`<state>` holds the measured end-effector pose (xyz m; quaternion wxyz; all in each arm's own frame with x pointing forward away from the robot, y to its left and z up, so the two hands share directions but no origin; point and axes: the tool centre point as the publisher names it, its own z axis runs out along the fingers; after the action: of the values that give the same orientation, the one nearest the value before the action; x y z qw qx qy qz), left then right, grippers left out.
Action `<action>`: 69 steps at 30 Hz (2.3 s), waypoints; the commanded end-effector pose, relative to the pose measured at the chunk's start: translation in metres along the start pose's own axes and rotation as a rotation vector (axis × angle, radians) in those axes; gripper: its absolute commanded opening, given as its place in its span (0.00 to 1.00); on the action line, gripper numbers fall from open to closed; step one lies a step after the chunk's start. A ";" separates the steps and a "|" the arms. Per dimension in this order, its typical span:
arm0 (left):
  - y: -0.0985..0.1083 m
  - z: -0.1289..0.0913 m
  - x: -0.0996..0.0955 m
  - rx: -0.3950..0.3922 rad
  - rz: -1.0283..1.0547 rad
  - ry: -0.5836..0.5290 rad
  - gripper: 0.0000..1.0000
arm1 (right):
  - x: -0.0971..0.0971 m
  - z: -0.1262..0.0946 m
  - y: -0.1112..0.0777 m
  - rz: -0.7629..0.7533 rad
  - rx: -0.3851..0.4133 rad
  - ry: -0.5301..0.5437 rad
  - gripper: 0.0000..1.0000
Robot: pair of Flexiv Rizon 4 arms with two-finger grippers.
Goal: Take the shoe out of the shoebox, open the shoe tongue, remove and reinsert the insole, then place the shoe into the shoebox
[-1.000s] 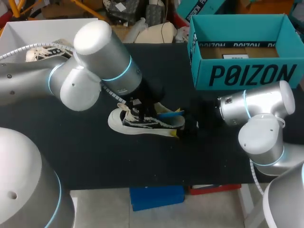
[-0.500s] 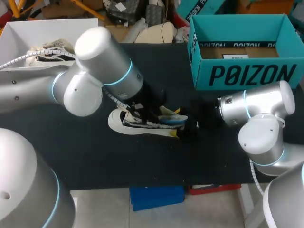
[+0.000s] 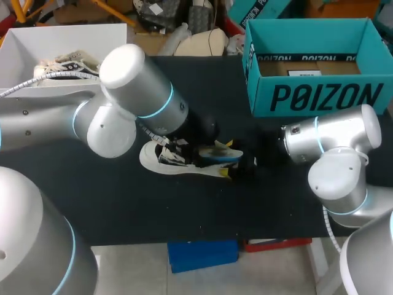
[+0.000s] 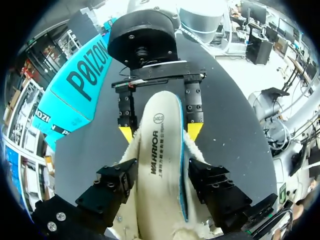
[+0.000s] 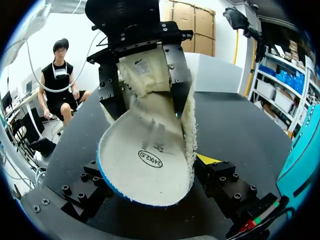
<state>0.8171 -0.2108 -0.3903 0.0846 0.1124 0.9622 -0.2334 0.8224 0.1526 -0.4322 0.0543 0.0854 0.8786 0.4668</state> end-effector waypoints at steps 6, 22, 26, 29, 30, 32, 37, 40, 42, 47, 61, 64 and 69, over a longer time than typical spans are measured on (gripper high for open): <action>-0.010 0.021 -0.005 -0.006 0.024 -0.021 0.53 | 0.000 0.000 0.000 0.002 0.004 0.000 0.00; -0.030 0.021 -0.020 0.026 0.023 -0.065 0.36 | 0.000 0.000 0.000 0.002 0.004 0.000 0.00; -0.033 0.023 -0.021 0.023 0.011 -0.065 0.00 | 0.000 0.000 0.000 0.002 0.004 0.000 0.00; -0.036 0.014 -0.018 0.040 0.013 -0.061 0.00 | 0.000 0.000 0.000 0.002 0.004 0.000 0.00; -0.036 0.009 -0.016 0.049 0.013 -0.055 0.00 | 0.000 0.000 0.000 0.002 0.004 0.000 0.00; -0.035 0.000 -0.012 0.060 0.016 -0.050 0.00 | 0.000 0.000 0.000 0.002 0.004 0.000 0.00; -0.034 -0.040 -0.002 0.147 -0.013 -0.007 0.00 | 0.000 0.000 0.000 0.002 0.004 0.000 0.00; -0.043 -0.067 -0.001 0.208 -0.017 -0.005 0.00 | 0.000 0.000 0.000 0.002 0.004 0.000 0.00; -0.054 -0.085 -0.002 0.237 -0.015 -0.023 0.00 | 0.000 0.000 0.000 0.002 0.004 0.000 0.00; -0.095 -0.134 -0.008 0.343 -0.019 -0.035 0.00 | 0.000 0.000 0.000 0.002 0.004 0.000 0.00; -0.177 -0.221 -0.023 0.848 -0.194 0.282 0.00 | 0.000 0.000 0.000 0.002 0.004 0.000 0.00; -0.177 -0.221 -0.023 0.848 -0.194 0.282 0.00 | 0.000 0.000 0.000 0.002 0.004 0.000 0.00; -0.177 -0.221 -0.023 0.848 -0.194 0.282 0.00 | 0.000 0.000 0.000 0.002 0.004 0.000 0.00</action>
<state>0.7661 -0.2635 -0.1076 -0.1165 0.0726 0.7994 -0.5849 0.8224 0.1526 -0.4320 0.0543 0.0854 0.8785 0.4668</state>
